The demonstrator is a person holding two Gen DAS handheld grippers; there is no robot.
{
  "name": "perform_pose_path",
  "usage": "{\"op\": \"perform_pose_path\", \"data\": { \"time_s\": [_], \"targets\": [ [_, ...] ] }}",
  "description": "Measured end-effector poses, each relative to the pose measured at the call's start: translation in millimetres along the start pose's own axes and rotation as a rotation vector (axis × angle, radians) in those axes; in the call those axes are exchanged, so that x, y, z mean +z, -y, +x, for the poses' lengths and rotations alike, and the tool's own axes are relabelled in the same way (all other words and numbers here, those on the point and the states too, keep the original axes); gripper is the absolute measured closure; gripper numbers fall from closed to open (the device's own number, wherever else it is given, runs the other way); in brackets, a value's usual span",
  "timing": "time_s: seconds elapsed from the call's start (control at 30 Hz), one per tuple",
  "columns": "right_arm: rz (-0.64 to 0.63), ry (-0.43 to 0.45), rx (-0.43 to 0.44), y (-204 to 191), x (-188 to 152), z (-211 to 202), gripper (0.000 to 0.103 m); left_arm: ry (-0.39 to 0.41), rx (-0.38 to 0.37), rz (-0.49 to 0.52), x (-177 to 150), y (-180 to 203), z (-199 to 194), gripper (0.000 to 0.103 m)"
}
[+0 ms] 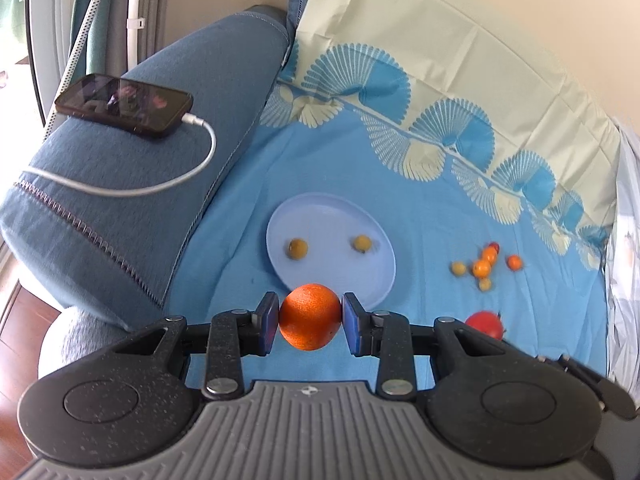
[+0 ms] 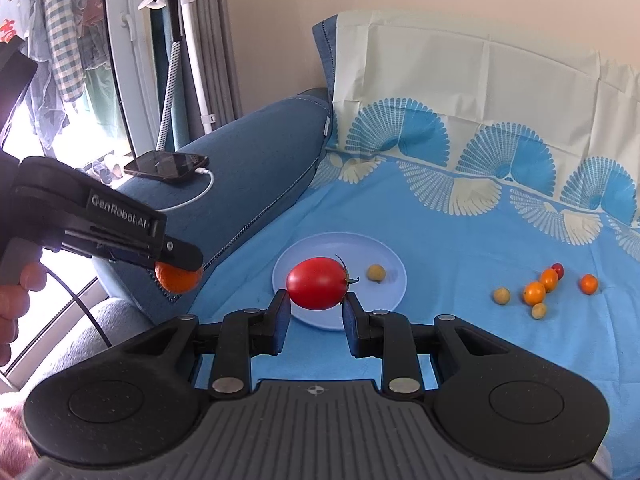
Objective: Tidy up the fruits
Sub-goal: 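Carry the tangerine and red tomato over the plate, then open the left tool over the plate while the right tool releases the tomato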
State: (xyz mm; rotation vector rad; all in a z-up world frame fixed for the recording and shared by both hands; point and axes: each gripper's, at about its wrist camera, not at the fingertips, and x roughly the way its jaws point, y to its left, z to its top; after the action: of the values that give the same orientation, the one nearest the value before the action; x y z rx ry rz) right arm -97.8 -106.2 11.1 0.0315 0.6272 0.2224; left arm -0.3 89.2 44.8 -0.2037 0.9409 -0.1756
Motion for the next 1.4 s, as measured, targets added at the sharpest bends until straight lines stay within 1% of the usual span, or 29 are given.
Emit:
{"op": "perform_pose_path", "data": {
  "time_s": [0.17, 0.37, 0.6, 0.73, 0.87, 0.93, 1.1, 1.13, 1.17, 1.2, 1.23, 1.27, 1.3, 1.33, 1.4],
  "targets": [
    [-0.001, -0.019, -0.001, 5.8, 10.4, 24.4, 0.073, 0.003, 0.004, -0.006, 23.5, 2.9, 22.8, 0.065],
    [0.006, -0.051, -0.015, 17.9, 21.2, 60.4, 0.073, -0.012, 0.019, -0.010, 45.6, 6.4, 60.6, 0.065],
    [0.021, -0.112, -0.029, 32.1, 23.7, 110.6, 0.073, -0.073, 0.051, -0.007, 63.0, 10.1, 118.8, 0.065],
    [0.019, -0.146, -0.034, 37.3, 20.1, 139.1, 0.073, -0.107, 0.064, 0.016, 67.5, 15.1, 152.0, 0.065],
    [0.019, -0.192, -0.035, 42.4, 14.0, 167.0, 0.073, -0.148, 0.098, 0.038, 66.2, 18.1, 185.7, 0.065],
    [0.014, -0.213, -0.035, 43.1, 10.5, 178.3, 0.073, -0.165, 0.109, 0.048, 64.7, 19.2, 199.0, 0.065],
    [-0.002, -0.243, -0.034, 43.7, 3.4, 198.2, 0.073, -0.178, 0.161, 0.100, 61.7, 22.1, 222.3, 0.064],
    [-0.005, -0.246, -0.033, 43.7, 3.1, 201.5, 0.073, -0.177, 0.163, 0.106, 62.4, 22.7, 224.0, 0.055],
    [-0.006, -0.250, -0.030, 44.4, 3.6, 204.7, 0.072, -0.178, 0.158, 0.107, 63.6, 22.8, 223.9, 0.044],
    [-0.005, -0.251, -0.025, 44.8, 5.5, 207.3, 0.071, -0.172, 0.149, 0.103, 65.6, 23.0, 221.7, 0.017],
    [-0.003, -0.246, -0.017, 45.1, 8.1, 208.0, 0.060, -0.145, 0.129, 0.099, 67.4, 22.3, 216.0, 0.000],
    [-0.002, -0.237, -0.011, 45.5, 11.3, 207.2, 0.049, -0.114, 0.114, 0.097, 68.1, 21.5, 208.8, 0.000],
    [-0.002, -0.219, -0.012, 45.4, 14.3, 203.7, 0.028, -0.094, 0.108, 0.101, 68.6, 21.2, 202.9, 0.000],
    [-0.006, -0.201, -0.021, 44.8, 16.4, 198.1, 0.017, -0.090, 0.108, 0.110, 68.8, 21.4, 197.1, 0.000],
    [-0.023, -0.191, -0.036, 42.9, 18.8, 186.5, 0.014, -0.087, 0.130, 0.118, 66.0, 20.2, 183.9, 0.000]
  ]
}}
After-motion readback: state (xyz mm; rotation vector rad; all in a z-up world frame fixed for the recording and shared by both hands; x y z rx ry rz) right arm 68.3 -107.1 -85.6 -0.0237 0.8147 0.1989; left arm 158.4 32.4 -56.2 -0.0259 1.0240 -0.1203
